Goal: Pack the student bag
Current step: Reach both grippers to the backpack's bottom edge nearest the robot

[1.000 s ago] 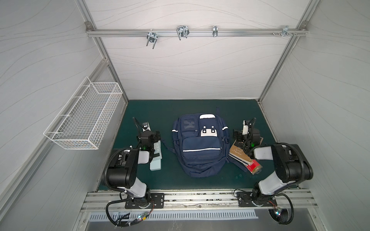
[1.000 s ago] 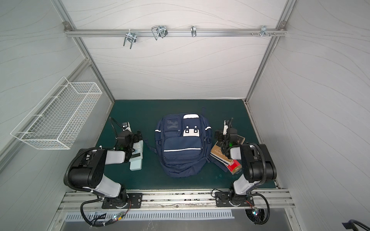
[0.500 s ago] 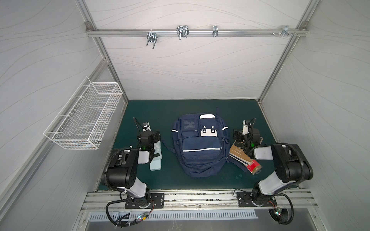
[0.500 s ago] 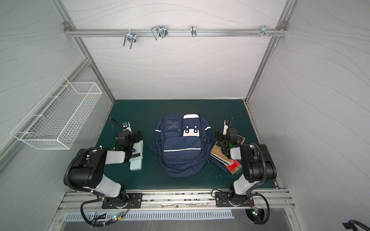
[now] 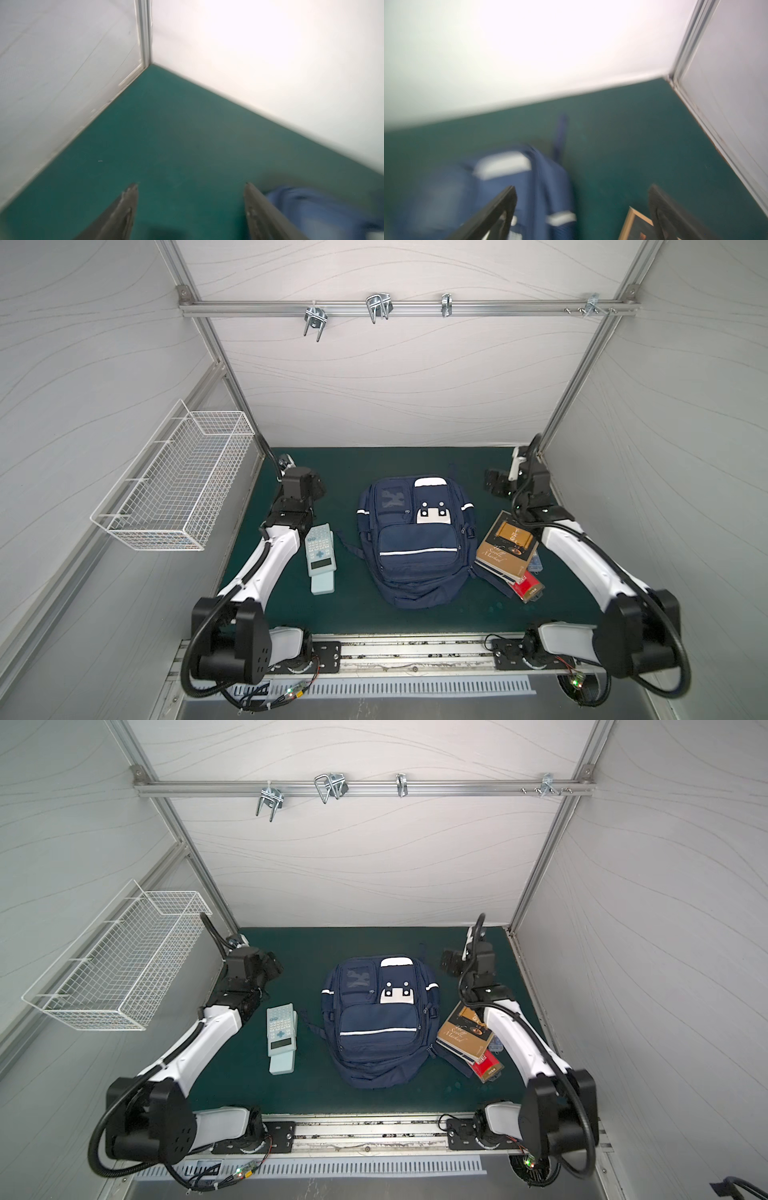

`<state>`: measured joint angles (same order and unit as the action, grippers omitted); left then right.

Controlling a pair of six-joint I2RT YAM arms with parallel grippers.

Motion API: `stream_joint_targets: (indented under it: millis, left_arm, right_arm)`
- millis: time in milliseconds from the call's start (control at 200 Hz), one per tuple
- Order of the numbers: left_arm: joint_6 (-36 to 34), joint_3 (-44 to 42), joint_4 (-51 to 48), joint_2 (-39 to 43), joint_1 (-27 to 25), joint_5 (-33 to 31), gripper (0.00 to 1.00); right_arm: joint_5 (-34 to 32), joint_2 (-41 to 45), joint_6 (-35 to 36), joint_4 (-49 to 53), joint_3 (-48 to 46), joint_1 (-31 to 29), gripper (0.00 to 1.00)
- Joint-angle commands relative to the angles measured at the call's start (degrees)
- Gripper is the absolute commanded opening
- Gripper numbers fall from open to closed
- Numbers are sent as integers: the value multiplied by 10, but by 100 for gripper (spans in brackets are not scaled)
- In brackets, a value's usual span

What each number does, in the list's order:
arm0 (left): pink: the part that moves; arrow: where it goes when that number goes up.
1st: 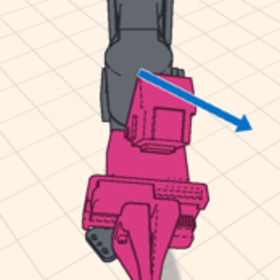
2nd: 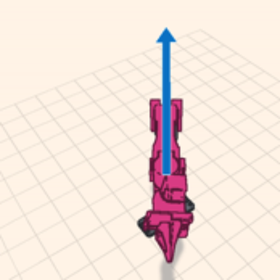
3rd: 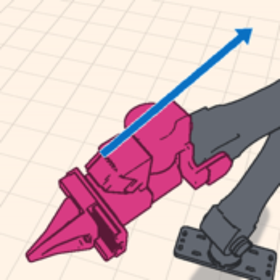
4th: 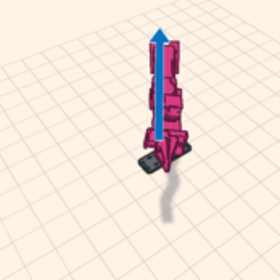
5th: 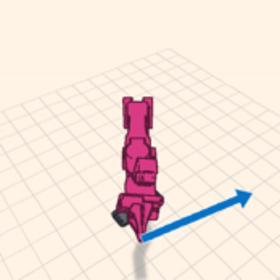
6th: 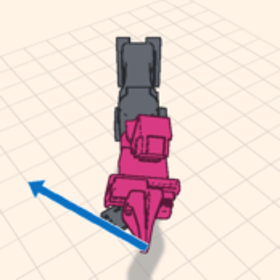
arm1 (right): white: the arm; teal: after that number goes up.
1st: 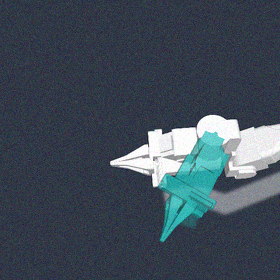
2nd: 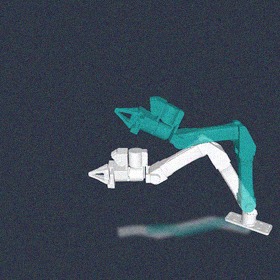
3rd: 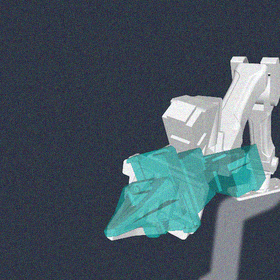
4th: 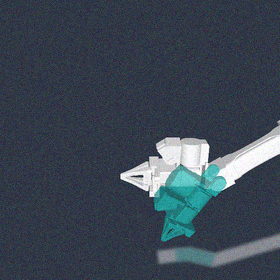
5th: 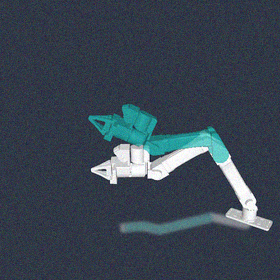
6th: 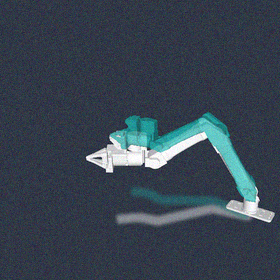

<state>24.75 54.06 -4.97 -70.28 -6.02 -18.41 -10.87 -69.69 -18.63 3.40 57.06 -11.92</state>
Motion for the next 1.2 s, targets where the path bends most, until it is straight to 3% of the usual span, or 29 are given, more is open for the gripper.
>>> stream_joint_targets:
  millis: [0, 50, 160, 230, 305, 365, 465, 535, 670, 745, 815, 875, 1055, 1195]
  left_arm:
    - [199, -33, -208, 71, -100, 49, 80]
    - [252, -65, -227, 110, -164, 45, 82]
    - [367, -134, -262, 180, -292, 34, 85]
    - [438, -172, -275, 204, -367, 39, 86]
    - [484, -189, -289, 209, -430, 28, 87]
    - [495, -190, -307, 200, -452, 24, 89]
    - [507, -208, -284, 165, -452, 55, 92]
    - [514, -233, -203, 130, -451, 90, 92]
    - [535, -242, -110, 44, -429, 136, 84]
    - [532, -237, -77, -1, -394, 179, 70]
    - [519, -229, -64, -32, -349, 211, 47]
    - [492, -213, -58, -50, -306, 234, 34]
    - [368, -95, -96, -134, -186, 270, 1]
    - [298, 14, -122, -230, -111, 268, 0]
  right_arm:
    - [193, 23, -190, 222, -26, 62, 99]
    - [230, 10, -185, 289, -6, 56, 99]
    - [119, -19, -142, 447, 50, -70, 99]
    - [85, -28, -149, 513, 54, -147, 99]
    - [91, -26, -164, 538, 34, -209, 95]
    - [86, -22, -181, 550, 18, -247, 92]
    - [84, -21, -188, 562, 4, -277, 88]
    - [91, -23, -182, 562, -4, -277, 86]
    - [166, -57, -156, 508, -11, -278, 77]
    - [165, -92, -149, 497, 0, -278, 66]
    - [165, -123, -147, 488, 21, -277, 53]
    - [184, -143, -146, 468, 35, -277, 43]
    - [246, -211, -136, 408, 87, -278, 32]
    - [276, -267, -121, 398, 157, -291, 31]
